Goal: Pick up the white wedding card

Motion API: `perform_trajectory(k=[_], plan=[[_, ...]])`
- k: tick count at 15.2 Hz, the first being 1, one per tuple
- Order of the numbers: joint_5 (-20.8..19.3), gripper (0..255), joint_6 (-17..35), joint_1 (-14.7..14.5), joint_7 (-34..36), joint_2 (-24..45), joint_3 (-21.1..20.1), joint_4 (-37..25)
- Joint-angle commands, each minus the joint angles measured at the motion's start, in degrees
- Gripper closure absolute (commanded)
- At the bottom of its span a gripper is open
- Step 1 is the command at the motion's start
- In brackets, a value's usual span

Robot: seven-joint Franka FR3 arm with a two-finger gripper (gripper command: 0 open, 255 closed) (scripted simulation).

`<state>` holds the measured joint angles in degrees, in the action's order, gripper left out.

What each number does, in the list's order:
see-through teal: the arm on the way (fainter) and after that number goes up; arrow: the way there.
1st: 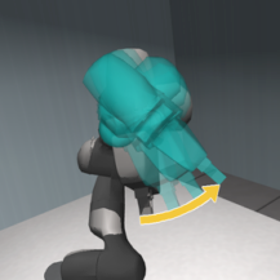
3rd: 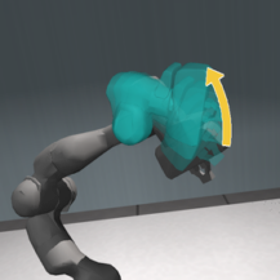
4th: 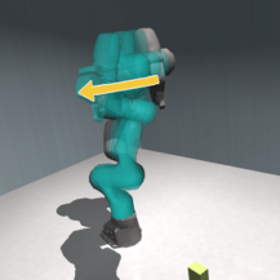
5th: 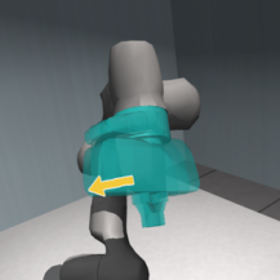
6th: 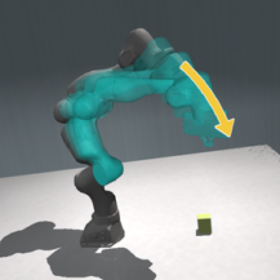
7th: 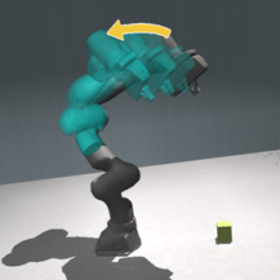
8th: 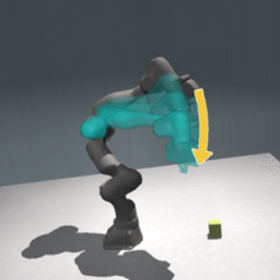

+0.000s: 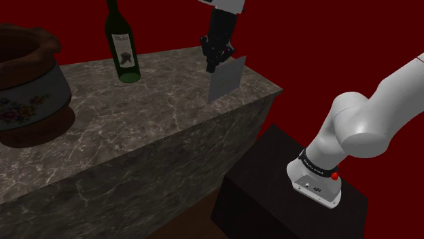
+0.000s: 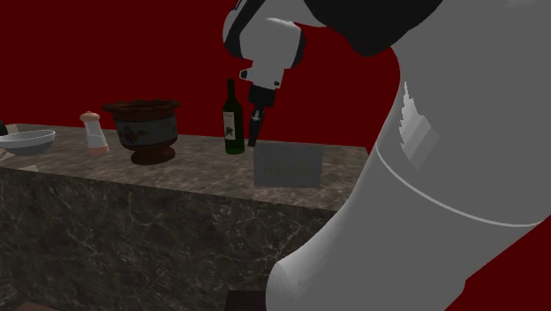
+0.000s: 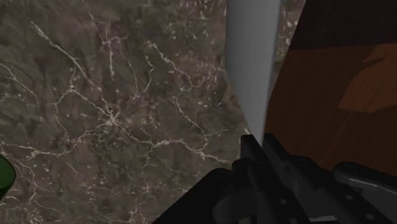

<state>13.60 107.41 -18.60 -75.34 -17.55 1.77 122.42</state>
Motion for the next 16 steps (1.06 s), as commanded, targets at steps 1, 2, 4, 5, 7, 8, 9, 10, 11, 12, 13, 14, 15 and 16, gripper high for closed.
perform_trajectory(k=[1,2,4,5,7,8,9,10,11,12,13,14,15,16], plan=[[-0.09,255,-1.15,0.02,0.26,-0.06,0.02,-1.11],[-0.15,255,-1.89,0.02,0.42,-0.08,0.04,-1.85],[-0.25,255,-3.39,0.04,0.74,-0.09,0.08,-3.37],[-0.30,255,-4.13,0.04,0.90,-0.07,0.09,-4.15],[-0.38,255,-5.63,0.05,1.21,0.00,0.13,-5.74],[-0.42,255,-6.37,0.06,1.37,0.05,0.15,-6.55],[-0.46,255,-7.12,0.06,1.52,0.11,0.17,-7.38],[-0.49,255,-7.87,0.06,1.68,0.19,0.20,-8.22],[-0.52,255,-8.62,0.06,1.83,0.28,0.22,-9.07],[-0.55,255,-9.36,0.06,1.98,0.38,0.24,-9.94],[-0.58,255,-10.11,0.06,2.13,0.50,0.26,-10.82],[-0.60,255,-10.87,0.06,2.28,0.62,0.29,-11.71],[-0.60,255,-10.98,0.06,2.31,0.64,0.29,-11.84],[-0.60,255,-10.98,0.06,2.31,0.64,0.29,-11.84]])
